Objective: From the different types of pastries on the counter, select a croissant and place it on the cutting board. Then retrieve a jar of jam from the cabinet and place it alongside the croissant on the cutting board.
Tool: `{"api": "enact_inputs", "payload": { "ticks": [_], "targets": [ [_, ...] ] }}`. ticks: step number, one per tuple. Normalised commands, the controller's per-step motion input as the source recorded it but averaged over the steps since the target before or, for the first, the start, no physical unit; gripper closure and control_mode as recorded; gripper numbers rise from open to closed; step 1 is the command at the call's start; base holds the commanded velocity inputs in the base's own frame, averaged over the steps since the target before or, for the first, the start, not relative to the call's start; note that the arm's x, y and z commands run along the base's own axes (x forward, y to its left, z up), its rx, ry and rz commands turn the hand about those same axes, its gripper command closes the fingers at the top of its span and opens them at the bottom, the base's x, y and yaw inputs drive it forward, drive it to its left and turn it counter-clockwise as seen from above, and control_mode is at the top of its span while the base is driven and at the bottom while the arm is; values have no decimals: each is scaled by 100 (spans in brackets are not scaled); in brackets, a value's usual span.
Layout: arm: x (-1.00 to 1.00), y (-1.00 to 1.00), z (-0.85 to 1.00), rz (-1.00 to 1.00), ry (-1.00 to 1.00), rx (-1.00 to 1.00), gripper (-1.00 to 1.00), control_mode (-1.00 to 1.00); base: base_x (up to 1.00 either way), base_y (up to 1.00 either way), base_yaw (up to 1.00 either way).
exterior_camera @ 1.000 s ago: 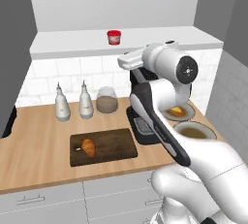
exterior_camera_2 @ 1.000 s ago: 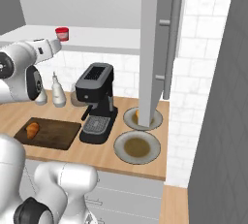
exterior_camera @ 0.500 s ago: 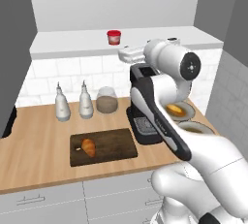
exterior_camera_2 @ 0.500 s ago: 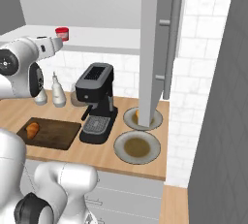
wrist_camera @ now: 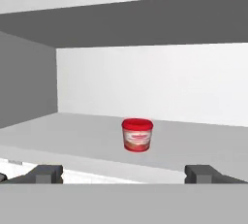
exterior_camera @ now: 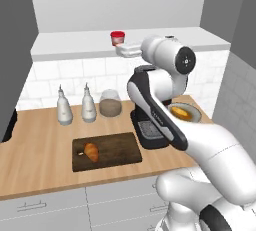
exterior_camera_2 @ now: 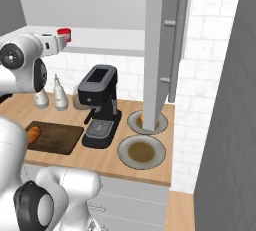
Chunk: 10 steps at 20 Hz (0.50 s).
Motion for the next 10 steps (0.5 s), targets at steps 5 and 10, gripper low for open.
{"api": "enact_inputs", "payload": {
  "ticks": [5,10],
  "targets": [
    [51,-4,0,4,15,0,-100,-100,0,0,0],
    [44,-2,0,6,6,0,-100,-100,0,0,0]
  ]
}}
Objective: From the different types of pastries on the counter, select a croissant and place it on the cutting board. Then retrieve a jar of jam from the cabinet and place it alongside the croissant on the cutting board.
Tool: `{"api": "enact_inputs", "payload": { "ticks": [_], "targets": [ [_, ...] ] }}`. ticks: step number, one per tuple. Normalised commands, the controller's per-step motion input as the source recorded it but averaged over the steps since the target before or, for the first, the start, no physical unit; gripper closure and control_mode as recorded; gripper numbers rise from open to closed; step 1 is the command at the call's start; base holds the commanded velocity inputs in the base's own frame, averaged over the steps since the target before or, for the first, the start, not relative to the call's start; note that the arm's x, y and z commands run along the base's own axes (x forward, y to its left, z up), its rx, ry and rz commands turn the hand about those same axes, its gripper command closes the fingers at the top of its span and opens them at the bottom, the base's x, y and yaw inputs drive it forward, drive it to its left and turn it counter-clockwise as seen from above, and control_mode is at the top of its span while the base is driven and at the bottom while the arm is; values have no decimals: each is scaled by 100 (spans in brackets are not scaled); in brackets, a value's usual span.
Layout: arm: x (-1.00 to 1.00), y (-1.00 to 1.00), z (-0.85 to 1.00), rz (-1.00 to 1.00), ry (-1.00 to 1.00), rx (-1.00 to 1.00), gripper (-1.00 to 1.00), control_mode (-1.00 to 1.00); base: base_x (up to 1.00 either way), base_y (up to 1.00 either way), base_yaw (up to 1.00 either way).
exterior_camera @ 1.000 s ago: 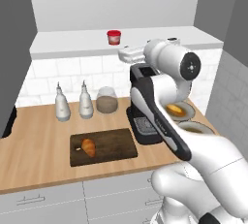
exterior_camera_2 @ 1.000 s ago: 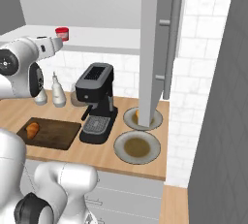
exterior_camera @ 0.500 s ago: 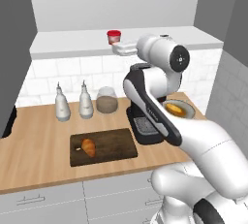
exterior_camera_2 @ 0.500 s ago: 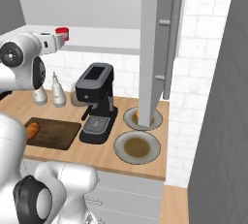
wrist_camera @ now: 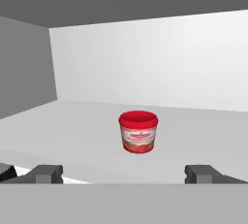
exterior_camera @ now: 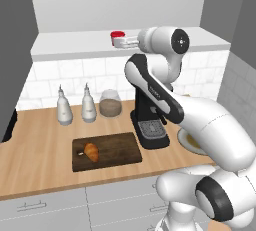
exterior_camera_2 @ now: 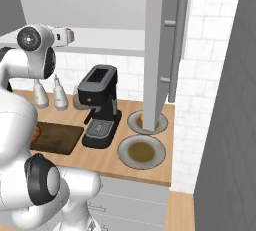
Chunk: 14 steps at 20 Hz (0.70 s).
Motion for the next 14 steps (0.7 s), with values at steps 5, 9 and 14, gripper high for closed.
{"api": "enact_inputs", "payload": {
  "ticks": [5,9,14],
  "targets": [
    [28,-11,0,2,0,0,-100,-100,0,0,0],
    [31,0,0,0,0,0,-100,-100,0,0,0],
    [42,0,-1,0,0,0,-100,-100,0,0,0]
  ]
}}
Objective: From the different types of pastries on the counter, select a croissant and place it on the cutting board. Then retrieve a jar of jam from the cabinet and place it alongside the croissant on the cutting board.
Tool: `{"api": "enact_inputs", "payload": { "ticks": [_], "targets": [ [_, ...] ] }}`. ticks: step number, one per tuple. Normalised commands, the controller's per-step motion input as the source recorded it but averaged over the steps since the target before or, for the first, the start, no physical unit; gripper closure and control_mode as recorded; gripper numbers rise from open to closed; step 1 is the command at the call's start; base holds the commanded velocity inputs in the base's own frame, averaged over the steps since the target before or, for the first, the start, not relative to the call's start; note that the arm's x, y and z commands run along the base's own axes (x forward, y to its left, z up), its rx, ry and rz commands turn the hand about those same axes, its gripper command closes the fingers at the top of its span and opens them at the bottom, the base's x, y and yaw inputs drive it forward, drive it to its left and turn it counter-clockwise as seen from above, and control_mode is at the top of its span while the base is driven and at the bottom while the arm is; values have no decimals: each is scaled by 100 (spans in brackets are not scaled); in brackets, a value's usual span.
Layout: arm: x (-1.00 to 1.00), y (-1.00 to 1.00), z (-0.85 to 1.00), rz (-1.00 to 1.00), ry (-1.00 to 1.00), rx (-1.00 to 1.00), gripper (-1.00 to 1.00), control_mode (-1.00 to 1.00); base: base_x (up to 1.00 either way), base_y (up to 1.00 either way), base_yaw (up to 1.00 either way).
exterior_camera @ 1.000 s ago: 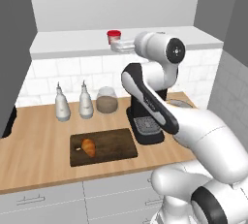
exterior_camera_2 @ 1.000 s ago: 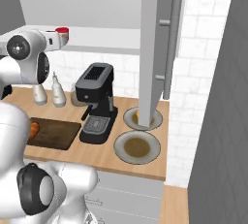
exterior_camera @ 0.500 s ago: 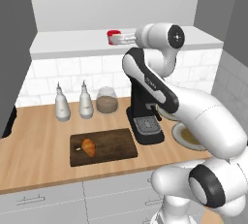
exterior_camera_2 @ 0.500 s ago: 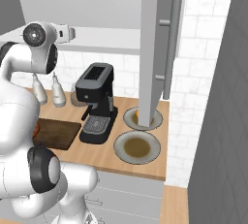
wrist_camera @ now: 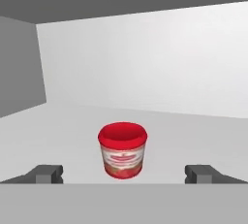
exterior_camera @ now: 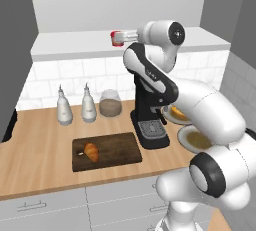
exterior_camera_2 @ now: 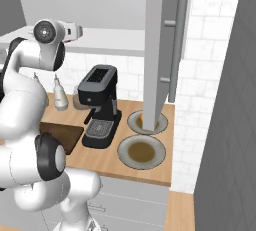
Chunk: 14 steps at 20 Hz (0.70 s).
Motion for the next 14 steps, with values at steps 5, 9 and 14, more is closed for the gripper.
{"api": "enact_inputs", "payload": {
  "ticks": [5,9,14],
  "targets": [
    [41,3,-12,0,0,0,-100,-100,0,0,0],
    [36,30,-26,2,3,-2,-100,-100,0,0,0],
    [30,22,-13,2,2,0,-100,-100,0,0,0]
  ]
}}
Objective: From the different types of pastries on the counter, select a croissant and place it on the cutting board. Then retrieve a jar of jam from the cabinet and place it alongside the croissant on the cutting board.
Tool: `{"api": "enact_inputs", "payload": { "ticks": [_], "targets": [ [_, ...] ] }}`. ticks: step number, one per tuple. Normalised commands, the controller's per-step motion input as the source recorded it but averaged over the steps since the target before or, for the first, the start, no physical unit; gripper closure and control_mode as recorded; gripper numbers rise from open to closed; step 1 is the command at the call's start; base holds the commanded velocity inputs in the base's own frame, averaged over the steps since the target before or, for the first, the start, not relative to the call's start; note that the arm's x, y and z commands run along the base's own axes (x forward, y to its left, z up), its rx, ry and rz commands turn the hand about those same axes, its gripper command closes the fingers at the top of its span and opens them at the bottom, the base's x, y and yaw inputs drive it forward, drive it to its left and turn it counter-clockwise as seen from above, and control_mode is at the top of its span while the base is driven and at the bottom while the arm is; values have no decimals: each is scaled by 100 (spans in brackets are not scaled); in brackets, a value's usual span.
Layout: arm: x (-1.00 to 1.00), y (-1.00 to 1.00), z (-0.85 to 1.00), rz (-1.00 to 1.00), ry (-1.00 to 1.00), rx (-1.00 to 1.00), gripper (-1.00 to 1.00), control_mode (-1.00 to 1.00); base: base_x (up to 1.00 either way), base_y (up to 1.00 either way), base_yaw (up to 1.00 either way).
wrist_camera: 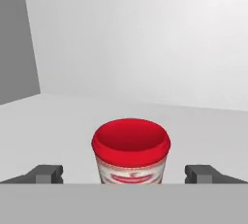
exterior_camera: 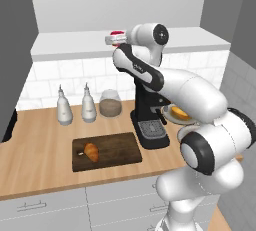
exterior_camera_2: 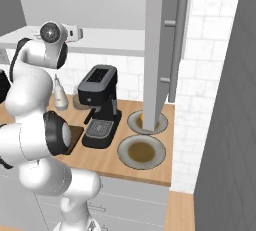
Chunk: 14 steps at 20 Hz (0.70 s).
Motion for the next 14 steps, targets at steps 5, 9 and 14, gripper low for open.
{"api": "enact_inputs", "payload": {
  "ticks": [5,9,14],
  "targets": [
    [22,-18,0,0,1,0,-100,-100,0,0,0],
    [20,3,-13,0,4,0,-100,-100,0,0,0],
    [15,22,-18,1,1,0,-100,-100,0,0,0]
  ]
}}
